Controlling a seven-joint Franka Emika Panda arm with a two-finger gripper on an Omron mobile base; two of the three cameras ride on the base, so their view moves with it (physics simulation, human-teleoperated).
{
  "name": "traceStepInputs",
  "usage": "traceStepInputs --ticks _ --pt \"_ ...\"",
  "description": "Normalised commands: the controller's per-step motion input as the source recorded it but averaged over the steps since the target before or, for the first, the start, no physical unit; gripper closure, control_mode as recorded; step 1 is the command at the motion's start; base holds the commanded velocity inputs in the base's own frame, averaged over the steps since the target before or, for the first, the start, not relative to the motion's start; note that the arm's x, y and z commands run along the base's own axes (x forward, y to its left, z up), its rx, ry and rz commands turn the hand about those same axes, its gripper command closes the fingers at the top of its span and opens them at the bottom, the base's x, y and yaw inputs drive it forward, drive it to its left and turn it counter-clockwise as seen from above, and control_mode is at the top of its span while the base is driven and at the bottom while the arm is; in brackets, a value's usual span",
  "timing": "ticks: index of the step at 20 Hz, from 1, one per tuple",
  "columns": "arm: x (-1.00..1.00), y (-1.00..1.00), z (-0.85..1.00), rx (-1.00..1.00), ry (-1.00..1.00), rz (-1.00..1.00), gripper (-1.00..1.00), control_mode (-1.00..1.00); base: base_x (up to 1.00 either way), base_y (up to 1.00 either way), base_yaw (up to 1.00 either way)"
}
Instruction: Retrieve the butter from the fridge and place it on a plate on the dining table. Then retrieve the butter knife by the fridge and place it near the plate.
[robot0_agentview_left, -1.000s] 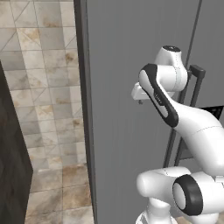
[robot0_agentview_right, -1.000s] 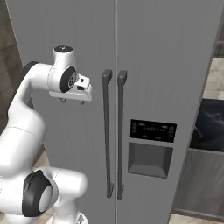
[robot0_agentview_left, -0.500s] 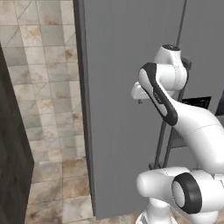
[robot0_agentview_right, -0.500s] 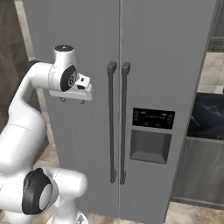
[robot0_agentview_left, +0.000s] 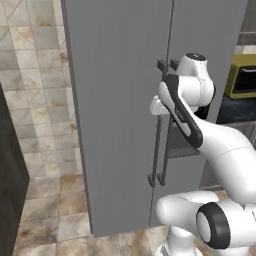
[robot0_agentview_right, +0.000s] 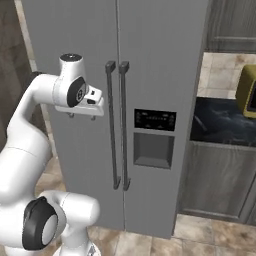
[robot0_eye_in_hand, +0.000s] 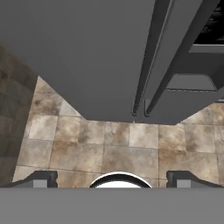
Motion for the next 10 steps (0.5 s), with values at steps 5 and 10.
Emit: traceStepInputs --ticks 5,10 --pt "0.00 0.00 0.00 0.00 0.00 0.00 -1.00 1.00 0.01 -0.36 0.00" --pt "0.00 0.00 0.00 0.00 0.00 0.00 -1.00 1.00 -0.06 0.00 -0.02"
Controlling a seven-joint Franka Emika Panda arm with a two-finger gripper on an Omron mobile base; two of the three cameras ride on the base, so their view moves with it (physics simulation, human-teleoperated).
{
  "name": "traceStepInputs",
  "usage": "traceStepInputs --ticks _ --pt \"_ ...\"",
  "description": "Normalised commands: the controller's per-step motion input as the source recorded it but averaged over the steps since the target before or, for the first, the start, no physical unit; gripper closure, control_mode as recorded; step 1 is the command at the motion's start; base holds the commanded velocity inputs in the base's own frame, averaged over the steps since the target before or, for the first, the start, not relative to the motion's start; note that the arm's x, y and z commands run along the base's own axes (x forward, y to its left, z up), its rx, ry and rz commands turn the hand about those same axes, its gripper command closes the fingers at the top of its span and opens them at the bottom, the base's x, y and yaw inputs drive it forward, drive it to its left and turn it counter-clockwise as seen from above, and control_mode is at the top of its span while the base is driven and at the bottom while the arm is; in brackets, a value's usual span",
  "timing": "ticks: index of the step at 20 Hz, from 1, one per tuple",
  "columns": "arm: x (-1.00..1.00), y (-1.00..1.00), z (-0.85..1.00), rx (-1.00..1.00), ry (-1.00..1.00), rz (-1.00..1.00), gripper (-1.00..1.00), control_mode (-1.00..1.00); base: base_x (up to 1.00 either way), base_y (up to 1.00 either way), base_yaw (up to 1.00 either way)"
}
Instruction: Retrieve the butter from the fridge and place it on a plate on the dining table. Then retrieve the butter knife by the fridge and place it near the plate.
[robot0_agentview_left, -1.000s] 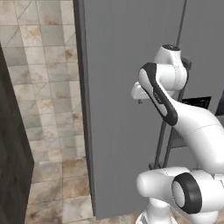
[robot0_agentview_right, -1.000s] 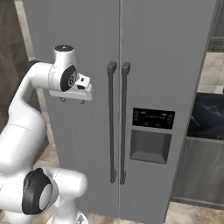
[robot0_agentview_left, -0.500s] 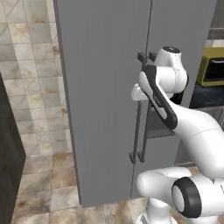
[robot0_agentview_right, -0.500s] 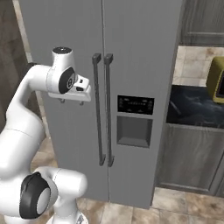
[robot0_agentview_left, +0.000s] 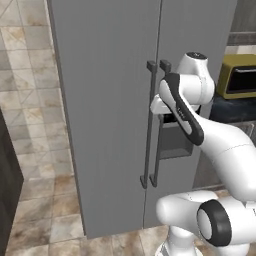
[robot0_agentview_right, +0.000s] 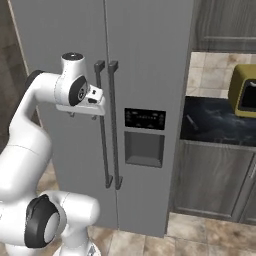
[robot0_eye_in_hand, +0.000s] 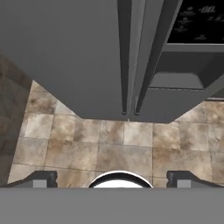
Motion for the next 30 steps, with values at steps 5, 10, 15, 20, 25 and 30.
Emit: traceStepInputs --ticks 5,10,15,20,25,30 --pt "0.00 0.00 0.00 0.00 0.00 0.00 -1.00 1.00 -0.05 -0.45 -0.02" --pt "0.00 0.00 0.00 0.00 0.00 0.00 -1.00 1.00 0.00 -0.06 0.00" --pt "0.00 0.00 0.00 0.00 0.00 0.00 -1.00 1.00 -0.18 0.12 0.00" --pt "0.00 0.00 0.00 0.00 0.00 0.00 -1.00 1.00 -0.44 0.00 0.00" --pt "0.00 0.00 0.00 0.00 0.00 0.00 -1.00 1.00 -0.35 0.00 0.00" --pt "0.00 0.00 0.00 0.00 0.00 0.00 -1.00 -1.00 0.00 0.00 0.00"
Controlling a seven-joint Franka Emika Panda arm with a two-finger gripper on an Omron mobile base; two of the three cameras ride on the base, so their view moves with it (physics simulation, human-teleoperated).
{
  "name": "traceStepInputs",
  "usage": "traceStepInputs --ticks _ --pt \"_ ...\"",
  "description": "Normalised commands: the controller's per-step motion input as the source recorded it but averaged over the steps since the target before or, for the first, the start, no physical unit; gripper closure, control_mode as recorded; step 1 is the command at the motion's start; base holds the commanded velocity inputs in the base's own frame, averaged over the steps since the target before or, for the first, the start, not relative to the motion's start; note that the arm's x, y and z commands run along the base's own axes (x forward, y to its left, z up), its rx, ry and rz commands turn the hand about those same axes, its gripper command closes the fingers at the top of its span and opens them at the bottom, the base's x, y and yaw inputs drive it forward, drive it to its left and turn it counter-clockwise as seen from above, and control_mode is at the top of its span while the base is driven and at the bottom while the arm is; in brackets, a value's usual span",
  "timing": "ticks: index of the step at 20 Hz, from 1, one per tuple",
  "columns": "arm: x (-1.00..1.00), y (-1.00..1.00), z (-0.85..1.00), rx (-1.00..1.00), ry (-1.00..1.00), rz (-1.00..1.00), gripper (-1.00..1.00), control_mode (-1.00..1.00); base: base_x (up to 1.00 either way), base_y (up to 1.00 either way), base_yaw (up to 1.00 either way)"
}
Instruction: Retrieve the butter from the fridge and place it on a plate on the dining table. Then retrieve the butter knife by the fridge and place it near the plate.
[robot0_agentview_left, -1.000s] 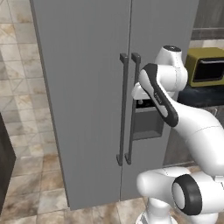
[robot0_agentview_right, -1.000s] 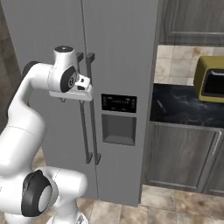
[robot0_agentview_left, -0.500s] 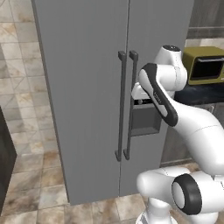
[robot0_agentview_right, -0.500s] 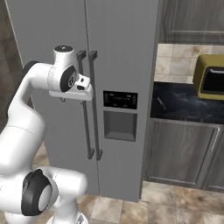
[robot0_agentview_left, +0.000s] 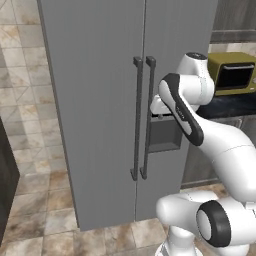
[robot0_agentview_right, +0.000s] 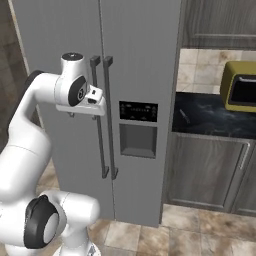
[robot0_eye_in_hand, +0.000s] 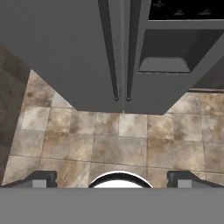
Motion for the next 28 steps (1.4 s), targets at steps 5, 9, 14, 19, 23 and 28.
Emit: traceStepInputs --ticks 5,9,14,19,23,28 --pt "0.32 -0.01 -0.15 0.00 -0.17 0.00 -1.00 -1.00 0.00 0.00 0.00" --pt "0.51 0.00 -0.16 0.00 -0.24 0.01 -1.00 -1.00 0.00 0.00 0.00" --pt "0.07 0.00 0.00 0.00 -0.27 -0.01 -1.00 -1.00 0.00 0.00 0.00" --pt "0.21 -0.15 -0.18 -0.08 -0.11 -0.01 -1.00 -1.00 0.00 0.00 0.00" --pt "0.29 -0.13 -0.21 -0.10 0.00 -0.04 -1.00 -1.00 0.00 0.00 0.00" --pt "0.08 0.01 -0.02 0.00 -0.01 0.00 -1.00 -1.00 0.00 0.00 0.00"
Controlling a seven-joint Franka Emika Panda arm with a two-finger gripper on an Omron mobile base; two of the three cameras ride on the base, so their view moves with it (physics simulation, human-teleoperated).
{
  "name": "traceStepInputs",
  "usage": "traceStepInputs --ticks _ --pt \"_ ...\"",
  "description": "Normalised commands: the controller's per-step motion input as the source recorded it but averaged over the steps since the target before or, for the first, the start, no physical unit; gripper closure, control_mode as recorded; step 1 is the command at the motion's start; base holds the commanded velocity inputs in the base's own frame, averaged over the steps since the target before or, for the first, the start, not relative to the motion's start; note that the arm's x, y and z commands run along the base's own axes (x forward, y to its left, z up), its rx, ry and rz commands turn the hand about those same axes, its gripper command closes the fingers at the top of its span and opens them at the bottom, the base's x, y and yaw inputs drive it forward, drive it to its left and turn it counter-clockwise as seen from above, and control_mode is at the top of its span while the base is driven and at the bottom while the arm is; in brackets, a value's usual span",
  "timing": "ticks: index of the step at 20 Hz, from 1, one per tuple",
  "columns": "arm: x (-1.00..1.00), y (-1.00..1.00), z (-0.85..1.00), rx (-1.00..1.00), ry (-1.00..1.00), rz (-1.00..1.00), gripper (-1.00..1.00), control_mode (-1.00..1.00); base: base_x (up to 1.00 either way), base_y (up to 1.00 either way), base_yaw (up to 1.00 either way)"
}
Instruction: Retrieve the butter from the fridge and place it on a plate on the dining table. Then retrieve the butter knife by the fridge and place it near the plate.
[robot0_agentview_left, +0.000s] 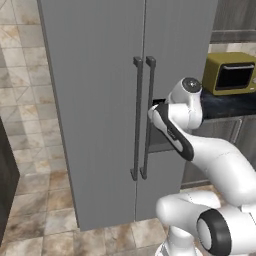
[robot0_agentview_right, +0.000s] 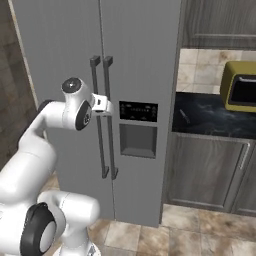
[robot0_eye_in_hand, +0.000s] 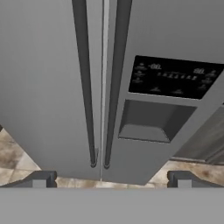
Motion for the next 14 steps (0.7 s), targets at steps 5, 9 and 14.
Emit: traceStepInputs --ticks 5,9,14 --pt "0.42 0.04 -0.14 0.00 -0.03 0.00 -1.00 -1.00 0.00 0.00 0.00" --pt "0.61 0.00 -0.10 0.00 -0.04 0.00 -1.00 -1.00 0.00 0.00 0.00" --pt "0.54 0.00 -0.08 0.00 -0.05 0.00 -1.00 -1.00 0.00 0.00 0.00"
